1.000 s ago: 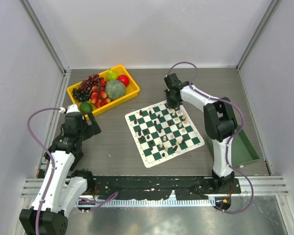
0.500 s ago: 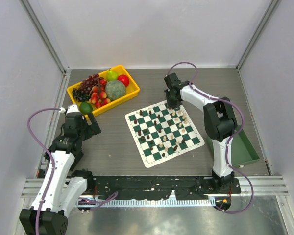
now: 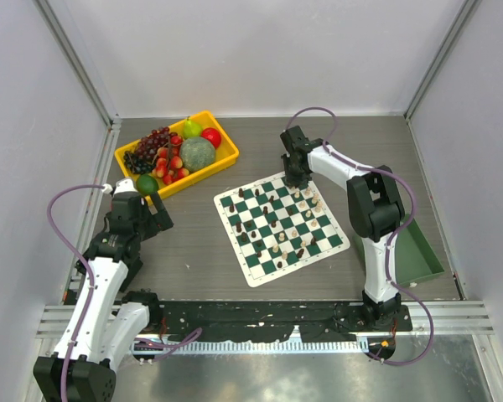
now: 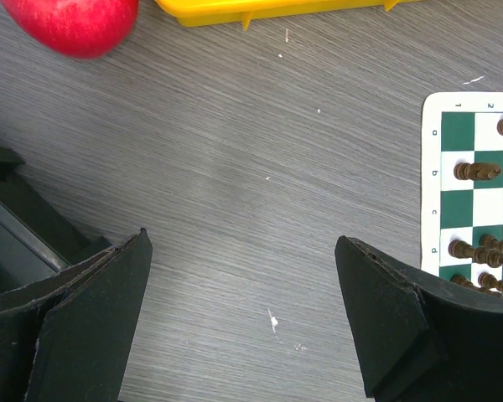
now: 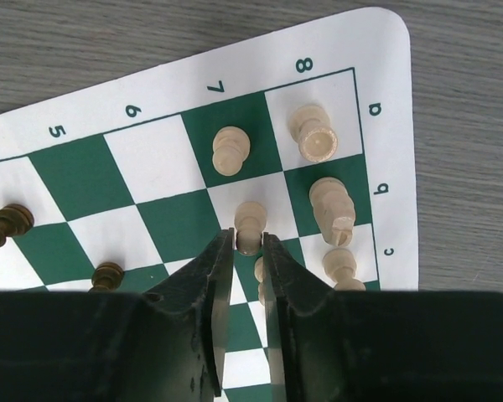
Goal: Set up the chess pieces on the board
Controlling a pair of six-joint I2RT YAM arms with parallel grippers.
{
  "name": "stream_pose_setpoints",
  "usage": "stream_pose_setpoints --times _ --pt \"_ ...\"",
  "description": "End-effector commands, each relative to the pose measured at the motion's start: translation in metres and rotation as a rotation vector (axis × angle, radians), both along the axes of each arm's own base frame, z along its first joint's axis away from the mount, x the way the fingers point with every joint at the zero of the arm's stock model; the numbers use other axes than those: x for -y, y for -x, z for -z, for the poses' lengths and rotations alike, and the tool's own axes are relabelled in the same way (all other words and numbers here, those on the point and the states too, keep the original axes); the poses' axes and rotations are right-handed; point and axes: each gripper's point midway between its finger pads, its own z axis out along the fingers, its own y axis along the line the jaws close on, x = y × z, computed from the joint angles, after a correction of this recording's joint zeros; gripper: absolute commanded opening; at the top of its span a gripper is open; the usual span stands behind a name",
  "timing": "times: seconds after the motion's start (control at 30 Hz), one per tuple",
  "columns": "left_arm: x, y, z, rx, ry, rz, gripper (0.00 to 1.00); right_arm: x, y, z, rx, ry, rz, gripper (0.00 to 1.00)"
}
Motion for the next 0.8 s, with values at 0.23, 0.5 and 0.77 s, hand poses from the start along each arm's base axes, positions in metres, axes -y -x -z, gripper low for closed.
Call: stream_pose_setpoints --times 0.23,0.5,0.77 --pt "0.000 -0.006 -0.007 0.038 0.007 0.002 0.99 -0.010 -0.022 -0.046 0.110 -0.051 -0.011 0.36" --pt "0.001 -0.004 -0.003 0.027 0.006 0.004 0.99 -0.008 -0.015 -0.099 0.197 -0.098 -0.003 0.42" --pt "0.001 -0.007 -0.005 0.033 0.011 0.002 0.99 0.017 0.027 -0.120 0.245 -0.102 0.017 0.49"
